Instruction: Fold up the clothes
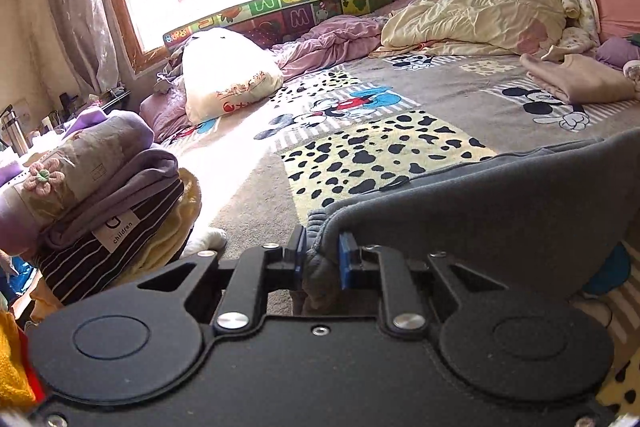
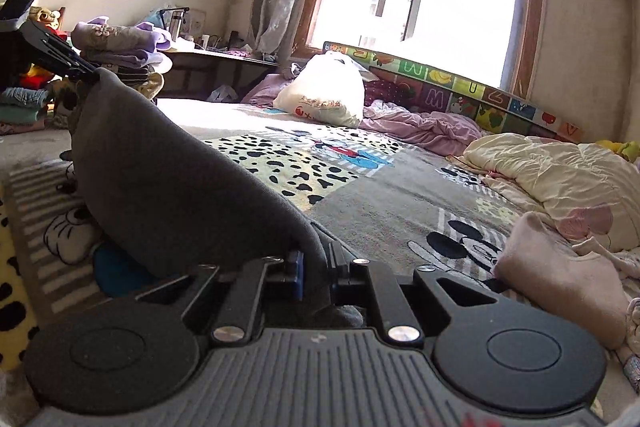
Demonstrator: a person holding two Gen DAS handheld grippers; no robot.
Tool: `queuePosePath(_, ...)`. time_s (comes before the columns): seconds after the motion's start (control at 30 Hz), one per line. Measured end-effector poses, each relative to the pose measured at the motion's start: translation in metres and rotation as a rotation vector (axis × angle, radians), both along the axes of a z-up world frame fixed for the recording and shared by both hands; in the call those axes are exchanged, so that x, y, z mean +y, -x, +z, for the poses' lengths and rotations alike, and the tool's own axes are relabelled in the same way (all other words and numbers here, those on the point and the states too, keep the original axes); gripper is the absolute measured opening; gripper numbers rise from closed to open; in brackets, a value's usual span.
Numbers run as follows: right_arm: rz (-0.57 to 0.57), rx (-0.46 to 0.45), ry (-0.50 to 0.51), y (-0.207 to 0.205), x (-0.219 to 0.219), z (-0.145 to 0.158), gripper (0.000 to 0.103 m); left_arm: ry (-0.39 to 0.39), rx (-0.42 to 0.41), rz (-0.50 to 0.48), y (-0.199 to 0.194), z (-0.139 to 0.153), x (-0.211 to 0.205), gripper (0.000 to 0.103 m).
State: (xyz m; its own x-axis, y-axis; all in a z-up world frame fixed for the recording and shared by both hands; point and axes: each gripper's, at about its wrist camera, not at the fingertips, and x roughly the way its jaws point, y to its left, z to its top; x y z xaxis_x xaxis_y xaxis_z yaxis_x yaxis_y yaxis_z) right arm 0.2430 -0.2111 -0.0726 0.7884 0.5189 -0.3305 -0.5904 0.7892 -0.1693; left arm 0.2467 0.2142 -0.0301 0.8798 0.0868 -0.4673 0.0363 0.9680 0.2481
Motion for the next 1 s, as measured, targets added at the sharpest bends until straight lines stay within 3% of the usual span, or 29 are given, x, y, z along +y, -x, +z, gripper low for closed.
queuePosePath(0.37, -0.113, 0.147, -0.194, -0.073, -0.011, -0.018, 0.012, 0.017, 0.083, 0.057, -0.099, -0.008, -0.011, 0.010)
queuePosePath(0.43, -0.122, 0.155, -0.205, -0.081, -0.010, -0.021, 0.012, 0.025, 0.098, 0.069, -0.113, -0.012, -0.011, 0.004)
queuePosePath(0.7, -0.166, 0.195, -0.227, -0.113, -0.002, -0.032, 0.012, 0.047, 0.150, 0.139, -0.157, -0.032, -0.008, 0.004)
queuePosePath(0.8, -0.195, 0.249, -0.207, -0.130, 0.008, -0.042, 0.015, 0.030, 0.187, 0.175, -0.172, -0.050, -0.006, 0.006)
queuePosePath(0.83, -0.212, 0.261, -0.193, -0.134, 0.011, -0.044, 0.022, 0.026, 0.181, 0.188, -0.174, -0.055, -0.006, 0.012)
queuePosePath(0.87, -0.229, 0.272, -0.178, -0.138, 0.014, -0.046, 0.025, 0.023, 0.175, 0.200, -0.175, -0.059, -0.005, 0.015)
queuePosePath(0.9, -0.237, 0.274, -0.177, -0.138, 0.014, -0.047, 0.024, 0.030, 0.155, 0.219, -0.173, -0.060, -0.004, 0.025)
queuePosePath(1.0, -0.252, 0.277, -0.188, -0.135, 0.011, -0.045, 0.033, 0.137, 0.019, 0.318, -0.142, -0.040, 0.007, 0.028)
